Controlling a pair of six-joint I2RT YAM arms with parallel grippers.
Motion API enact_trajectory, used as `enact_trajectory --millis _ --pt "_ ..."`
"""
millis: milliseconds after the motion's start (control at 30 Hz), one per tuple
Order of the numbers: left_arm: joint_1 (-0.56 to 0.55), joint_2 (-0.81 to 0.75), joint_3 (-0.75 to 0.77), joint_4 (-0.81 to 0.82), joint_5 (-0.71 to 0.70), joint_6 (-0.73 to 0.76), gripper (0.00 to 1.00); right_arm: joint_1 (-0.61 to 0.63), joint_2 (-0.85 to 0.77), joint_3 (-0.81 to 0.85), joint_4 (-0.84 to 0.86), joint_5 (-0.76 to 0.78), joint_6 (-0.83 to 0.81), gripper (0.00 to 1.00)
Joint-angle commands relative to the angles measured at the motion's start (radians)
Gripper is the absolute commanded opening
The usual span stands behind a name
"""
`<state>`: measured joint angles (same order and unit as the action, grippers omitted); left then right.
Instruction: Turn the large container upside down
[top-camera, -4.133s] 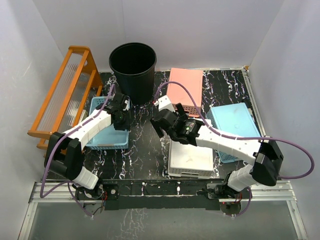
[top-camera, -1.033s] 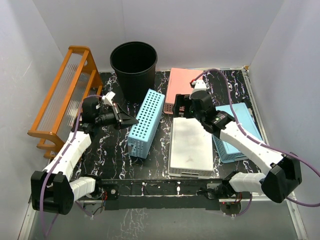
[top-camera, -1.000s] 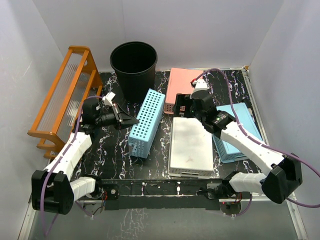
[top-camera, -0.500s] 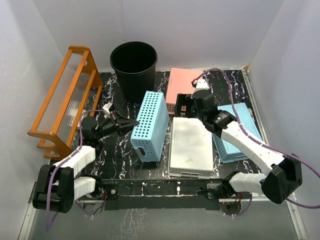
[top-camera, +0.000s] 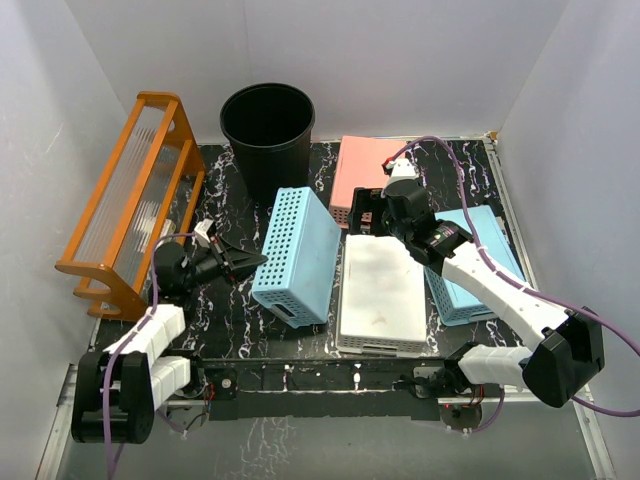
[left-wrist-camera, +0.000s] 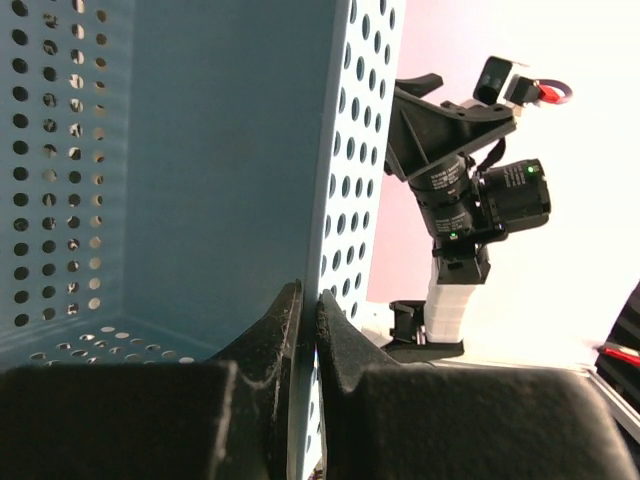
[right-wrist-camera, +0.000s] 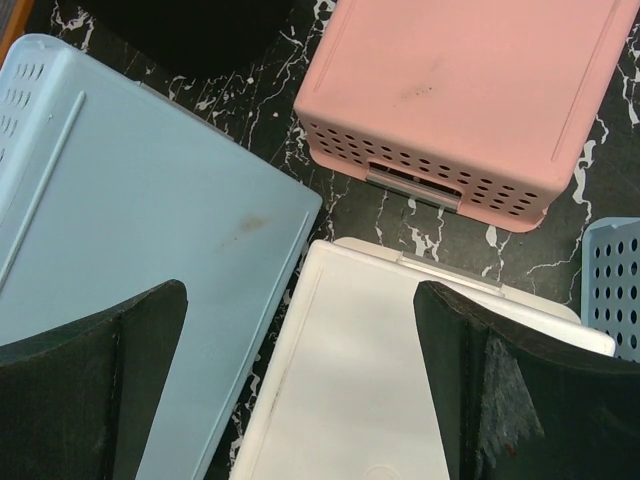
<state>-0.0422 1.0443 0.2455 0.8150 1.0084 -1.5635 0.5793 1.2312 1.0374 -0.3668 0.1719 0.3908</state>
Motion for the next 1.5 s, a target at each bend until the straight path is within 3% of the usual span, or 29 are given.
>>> enact_trajectory --millis 0,133,300,333,467,567,933,1133,1300,1467 --pt "0.032 -0.02 0.081 -0.344 0.05 0.26 0.0 -0.007 -0.016 0.013 0.037 -0.015 -0.009 0.98" --pt "0.061 -0.015 0.169 -0.695 0.021 0.546 0.0 -0.009 -0.012 0.015 0.038 -0.015 -0.015 0.98" --pt "0.105 -0.007 0.248 -0.911 -0.015 0.739 0.02 -0.01 -0.003 0.014 0.038 -0.02 -0.019 0.98" --pt "0.11 -0.006 0.269 -0.957 -0.033 0.772 0.11 -0.011 -0.002 0.013 0.04 -0.023 -0.018 0.98" --pt "0.116 0.005 0.384 -1.191 -0.168 0.936 0.68 -0.012 0.007 0.011 0.047 -0.033 -0.014 0.98" --pt "0.116 0.004 0.449 -1.303 -0.293 1.008 0.97 -0.012 0.015 0.013 0.054 -0.041 -0.013 0.98" --pt "0.114 0.014 0.665 -1.52 -0.724 1.167 0.99 -0.015 0.073 0.08 0.033 -0.036 -0.018 0.98" --pt "0.098 0.03 0.788 -1.46 -0.717 1.166 0.99 -0.02 0.129 0.155 0.02 -0.006 0.014 0.98" --pt "-0.009 0.089 0.948 -1.469 -0.825 1.188 0.99 -0.025 0.159 0.202 0.008 0.035 0.064 0.98" --pt "-0.238 0.282 1.226 -1.49 -0.966 1.254 0.99 -0.064 0.195 0.271 -0.048 0.025 0.117 0.98"
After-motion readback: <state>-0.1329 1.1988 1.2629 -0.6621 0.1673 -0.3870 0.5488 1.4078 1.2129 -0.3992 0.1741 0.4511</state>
